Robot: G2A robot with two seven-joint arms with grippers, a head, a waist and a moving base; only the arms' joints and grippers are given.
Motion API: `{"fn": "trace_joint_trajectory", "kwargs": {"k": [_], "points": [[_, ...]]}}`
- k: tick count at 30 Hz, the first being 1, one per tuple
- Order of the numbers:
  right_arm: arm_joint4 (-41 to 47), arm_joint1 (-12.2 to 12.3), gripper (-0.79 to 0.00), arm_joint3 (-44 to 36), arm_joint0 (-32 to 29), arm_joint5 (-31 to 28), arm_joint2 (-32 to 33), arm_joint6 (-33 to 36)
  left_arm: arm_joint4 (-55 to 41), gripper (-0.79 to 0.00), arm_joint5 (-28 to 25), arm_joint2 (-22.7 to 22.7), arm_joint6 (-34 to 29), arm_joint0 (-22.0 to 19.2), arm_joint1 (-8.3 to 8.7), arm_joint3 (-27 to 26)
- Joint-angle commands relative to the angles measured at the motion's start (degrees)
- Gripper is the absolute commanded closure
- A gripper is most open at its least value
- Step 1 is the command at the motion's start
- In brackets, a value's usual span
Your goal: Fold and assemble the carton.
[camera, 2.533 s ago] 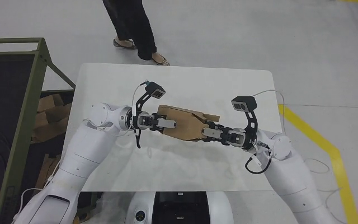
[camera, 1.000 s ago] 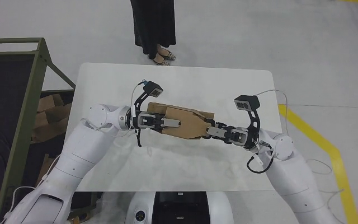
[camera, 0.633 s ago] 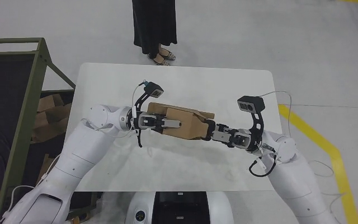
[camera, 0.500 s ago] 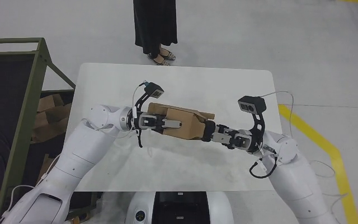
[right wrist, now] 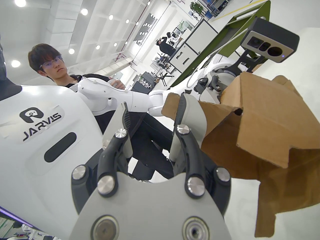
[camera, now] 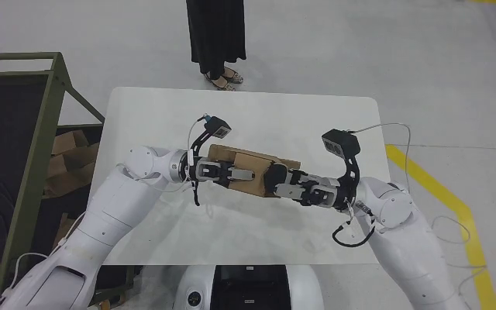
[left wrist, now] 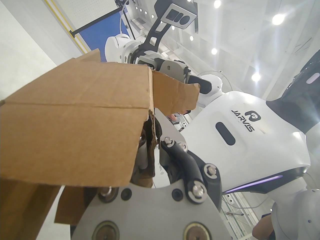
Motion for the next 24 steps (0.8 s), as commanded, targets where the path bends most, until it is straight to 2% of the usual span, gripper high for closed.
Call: {"fn": "trace_joint_trajectory", "kwargs": {"k": [1, 12, 16, 24], "points": [[-3.04, -0.05, -0.345, -0.64, 0.21, 0.34, -0.30, -1.28, -0.06, 0.000, -0.04, 0.38, 0.04, -0.20, 0.06, 0.07], [-15.01, -0.33, -0.354, -3.19, 0.79, 2.24, -1.96, -7.87, -0.66, 0.000, -0.26, 1.65, 0.26, -1.04, 0.31, 0.38], [-17.03, -0.43, -0.348, -3.31, 0.89, 2.50, -2.11, -10.48, -0.98, 0.000, -0.29, 1.89, 0.29, -1.22, 0.40, 0.58], [-18.86, -0.44, -0.357, -2.97, 1.87, 3.83, -3.20, -10.63, -1.54, 0.000, -0.28, 2.20, 0.28, -1.51, 0.51, 0.84]]}}
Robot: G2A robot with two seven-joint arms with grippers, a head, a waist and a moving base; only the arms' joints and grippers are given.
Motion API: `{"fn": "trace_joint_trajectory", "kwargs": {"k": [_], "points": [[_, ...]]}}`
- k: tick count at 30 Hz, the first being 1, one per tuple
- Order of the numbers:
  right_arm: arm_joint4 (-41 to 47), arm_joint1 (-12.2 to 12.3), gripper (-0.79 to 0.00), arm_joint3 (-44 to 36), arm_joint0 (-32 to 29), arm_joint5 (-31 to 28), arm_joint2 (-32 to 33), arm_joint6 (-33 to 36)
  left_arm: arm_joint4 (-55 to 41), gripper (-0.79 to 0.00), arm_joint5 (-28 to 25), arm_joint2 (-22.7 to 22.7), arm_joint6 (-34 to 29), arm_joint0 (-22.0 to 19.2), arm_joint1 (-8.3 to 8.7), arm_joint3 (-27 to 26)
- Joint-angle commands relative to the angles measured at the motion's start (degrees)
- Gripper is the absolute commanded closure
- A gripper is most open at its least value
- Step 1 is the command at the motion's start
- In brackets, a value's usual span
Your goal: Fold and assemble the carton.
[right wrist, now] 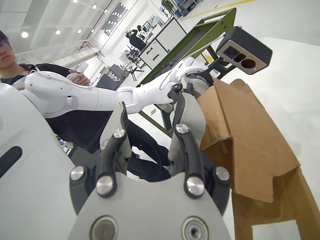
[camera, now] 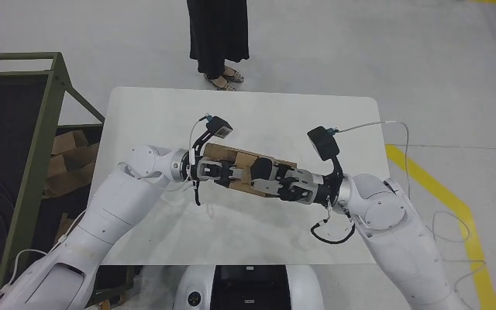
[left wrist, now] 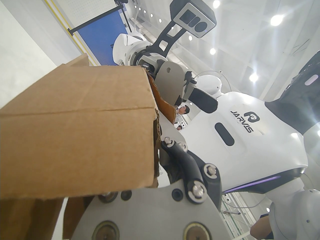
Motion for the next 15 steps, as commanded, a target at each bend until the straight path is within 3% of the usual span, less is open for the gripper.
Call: {"fn": "trace_joint_trajectory", "kwargs": {"k": [1, 15], "points": [[-0.17, -0.01, -0.357, 0.18, 0.25, 0.11, -0.22, -0.21, -0.08, 0.000, 0.02, 0.10, -0.01, -0.10, 0.01, 0.07], [-1.87, 0.00, -0.348, -0.01, 1.17, 0.08, -1.03, -1.72, -0.58, 0.000, 0.17, 0.89, -0.17, -0.86, -0.16, 0.65]]}}
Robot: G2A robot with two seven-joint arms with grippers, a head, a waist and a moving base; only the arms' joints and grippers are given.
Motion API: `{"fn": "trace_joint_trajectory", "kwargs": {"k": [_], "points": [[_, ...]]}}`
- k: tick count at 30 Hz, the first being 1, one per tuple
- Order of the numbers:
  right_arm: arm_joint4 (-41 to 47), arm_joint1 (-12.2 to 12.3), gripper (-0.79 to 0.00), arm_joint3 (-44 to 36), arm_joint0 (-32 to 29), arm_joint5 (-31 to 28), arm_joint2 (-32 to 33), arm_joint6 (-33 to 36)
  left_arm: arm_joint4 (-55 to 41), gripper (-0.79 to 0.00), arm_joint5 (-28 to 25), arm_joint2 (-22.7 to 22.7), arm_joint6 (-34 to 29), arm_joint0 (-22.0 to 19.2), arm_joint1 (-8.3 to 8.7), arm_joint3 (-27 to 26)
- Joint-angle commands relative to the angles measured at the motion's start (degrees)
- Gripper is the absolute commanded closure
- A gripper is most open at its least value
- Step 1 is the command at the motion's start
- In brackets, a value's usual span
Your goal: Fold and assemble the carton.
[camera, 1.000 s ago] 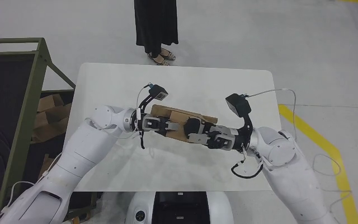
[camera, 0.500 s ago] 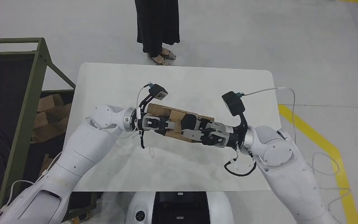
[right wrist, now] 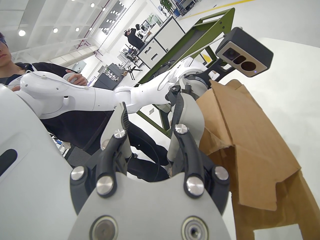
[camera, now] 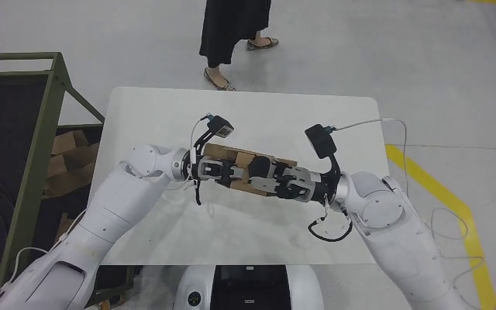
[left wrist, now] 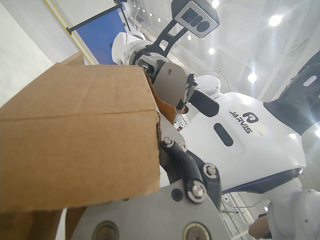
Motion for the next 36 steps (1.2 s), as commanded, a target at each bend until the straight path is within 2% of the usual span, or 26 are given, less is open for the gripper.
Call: {"fn": "trace_joint_trajectory", "kwargs": {"k": [1, 13, 24, 29, 36], "points": [[-0.53, -0.01, -0.348, -0.27, 0.00, -0.09, -0.15, -0.42, -0.07, 0.000, 0.00, 0.09, 0.00, -0.09, -0.04, 0.09], [-4.64, -0.20, -0.342, -1.64, 0.63, 0.01, -1.65, -3.00, -0.13, 0.000, -0.06, 0.68, 0.06, -0.26, -0.28, 0.31], [-4.43, 0.02, -0.342, -1.91, 0.17, -0.71, -0.80, -4.18, 0.06, 0.000, -0.27, 0.57, 0.27, -0.01, -0.20, 0.04], [-2.35, 0.41, -0.339, -2.20, -1.13, -3.09, 1.64, -5.28, -0.28, 0.000, -0.34, 0.05, 0.34, 0.12, -0.06, -0.35], [-2.30, 1.26, -0.348, -4.01, -5.07, -10.58, 7.69, -8.36, -1.65, 0.000, -0.48, -0.97, 0.48, 0.33, 0.01, -0.86]]}}
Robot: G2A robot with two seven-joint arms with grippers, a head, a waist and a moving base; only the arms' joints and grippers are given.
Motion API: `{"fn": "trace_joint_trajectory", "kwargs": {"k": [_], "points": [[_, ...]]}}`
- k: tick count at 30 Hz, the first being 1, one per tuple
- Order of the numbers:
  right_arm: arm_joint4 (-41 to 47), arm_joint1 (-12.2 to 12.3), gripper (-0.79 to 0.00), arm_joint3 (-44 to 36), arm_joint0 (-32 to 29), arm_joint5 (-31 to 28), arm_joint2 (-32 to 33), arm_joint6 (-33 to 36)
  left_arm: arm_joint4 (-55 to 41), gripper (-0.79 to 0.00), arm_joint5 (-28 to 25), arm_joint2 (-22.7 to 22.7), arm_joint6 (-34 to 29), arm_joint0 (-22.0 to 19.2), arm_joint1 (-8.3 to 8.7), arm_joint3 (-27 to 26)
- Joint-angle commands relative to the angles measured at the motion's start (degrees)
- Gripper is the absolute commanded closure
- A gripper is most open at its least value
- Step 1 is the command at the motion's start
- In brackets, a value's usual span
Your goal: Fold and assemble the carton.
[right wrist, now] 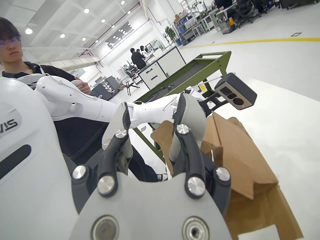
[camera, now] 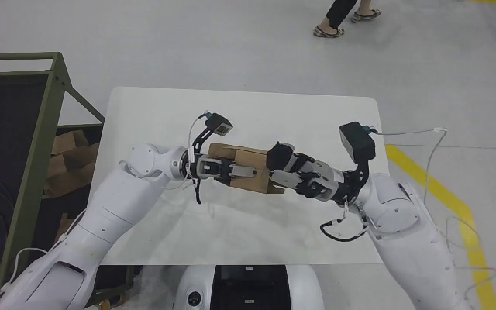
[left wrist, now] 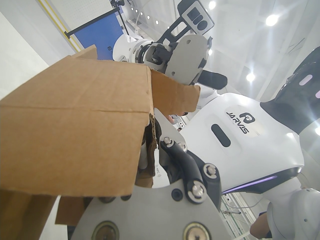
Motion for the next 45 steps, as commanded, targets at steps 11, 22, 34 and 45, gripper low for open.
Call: {"fn": "trace_joint_trajectory", "kwargs": {"k": [11, 22, 34, 45], "points": [[-3.17, 1.83, -0.785, -4.32, -7.07, -8.78, 11.69, -0.17, -8.25, 0.000, 5.14, -3.48, -5.14, 0.15, -1.14, 0.17], [-3.14, 1.91, -0.785, -4.41, -7.44, -8.40, 12.14, -0.14, -6.79, 0.000, 6.66, -5.35, -6.65, 0.24, -2.02, 0.40], [-16.04, 1.99, -0.785, -8.14, -7.39, -10.42, 14.87, -1.65, -7.79, 0.000, 11.94, -4.94, -4.16, 0.87, -2.48, -0.79], [-37.57, 1.82, -0.785, -13.56, -6.76, -7.17, 14.79, -4.44, -12.28, 0.000, 17.52, -4.73, -5.84, -0.13, -3.43, 1.34]]}}
